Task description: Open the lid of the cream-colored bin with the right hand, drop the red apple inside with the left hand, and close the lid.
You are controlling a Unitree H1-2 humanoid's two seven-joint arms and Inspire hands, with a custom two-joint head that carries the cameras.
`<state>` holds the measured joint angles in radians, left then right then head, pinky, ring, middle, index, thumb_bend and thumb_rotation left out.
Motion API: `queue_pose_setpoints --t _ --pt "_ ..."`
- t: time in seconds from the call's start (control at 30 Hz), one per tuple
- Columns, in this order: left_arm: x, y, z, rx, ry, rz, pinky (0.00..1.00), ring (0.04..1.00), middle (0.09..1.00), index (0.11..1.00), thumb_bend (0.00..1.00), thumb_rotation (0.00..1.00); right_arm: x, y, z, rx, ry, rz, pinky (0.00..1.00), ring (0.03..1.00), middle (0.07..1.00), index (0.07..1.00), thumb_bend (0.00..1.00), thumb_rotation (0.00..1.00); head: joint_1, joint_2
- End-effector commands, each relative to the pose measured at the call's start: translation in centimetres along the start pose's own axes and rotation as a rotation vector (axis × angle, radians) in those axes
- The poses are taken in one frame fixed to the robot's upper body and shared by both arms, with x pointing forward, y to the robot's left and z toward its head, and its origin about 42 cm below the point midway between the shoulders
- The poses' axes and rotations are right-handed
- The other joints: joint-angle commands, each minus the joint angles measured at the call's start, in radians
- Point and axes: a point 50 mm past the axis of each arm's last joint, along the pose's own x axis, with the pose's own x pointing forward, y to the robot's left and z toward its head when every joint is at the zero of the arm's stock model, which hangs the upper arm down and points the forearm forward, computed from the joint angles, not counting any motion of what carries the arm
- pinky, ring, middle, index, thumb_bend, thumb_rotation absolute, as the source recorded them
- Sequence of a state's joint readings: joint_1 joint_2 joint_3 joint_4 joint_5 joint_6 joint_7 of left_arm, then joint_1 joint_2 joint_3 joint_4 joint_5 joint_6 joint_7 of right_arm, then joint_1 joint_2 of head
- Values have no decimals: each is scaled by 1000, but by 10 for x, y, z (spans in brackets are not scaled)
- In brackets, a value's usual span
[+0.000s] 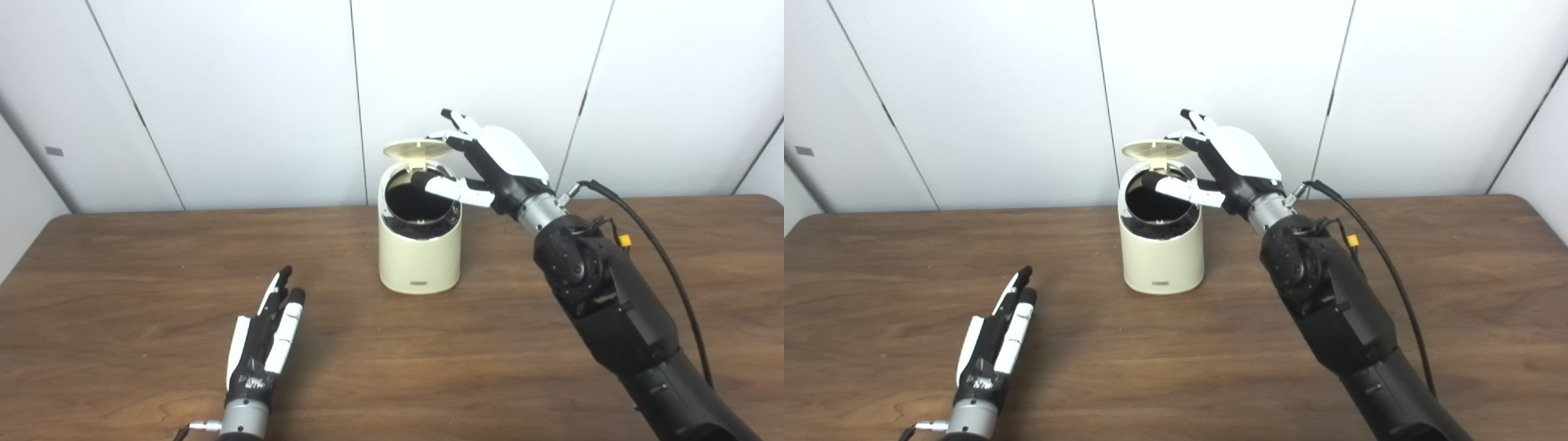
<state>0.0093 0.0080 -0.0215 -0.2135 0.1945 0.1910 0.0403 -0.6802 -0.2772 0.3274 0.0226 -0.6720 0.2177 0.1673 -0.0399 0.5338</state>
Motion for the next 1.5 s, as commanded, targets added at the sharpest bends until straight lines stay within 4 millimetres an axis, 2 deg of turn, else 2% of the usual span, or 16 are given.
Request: queue_pose_setpoints --t 0.0,0.33,0.57,0.73,1.27,1.47 --pt "7 1 15 4 -66 14 937 983 1000 993 646 933 2 -17 10 -40 -65 -31 999 1000 1000 781 618 1000 -1 1" --pt "7 3 16 -7 -73 38 927 966 988 977 633 898 -27 -10 0 -90 -19 36 1000 1000 1000 820 600 1000 7 16" --pt "7 4 17 -2 -72 42 918 963 980 969 635 899 -41 -5 0 -167 -41 52 1000 1000 1000 823 578 1000 7 26" --pt "6 3 18 -11 -76 37 915 963 978 965 629 889 -42 1 0 -225 -56 61 1000 1000 1000 810 562 971 10 33" --pt "5 4 21 2 -79 38 921 963 975 968 647 898 -37 31 10 -386 -116 81 1000 1000 1000 805 588 993 20 59" --pt "4 3 24 -1 -77 36 908 960 975 967 652 896 -38 36 9 -455 -105 91 1000 1000 1000 796 588 989 22 68"
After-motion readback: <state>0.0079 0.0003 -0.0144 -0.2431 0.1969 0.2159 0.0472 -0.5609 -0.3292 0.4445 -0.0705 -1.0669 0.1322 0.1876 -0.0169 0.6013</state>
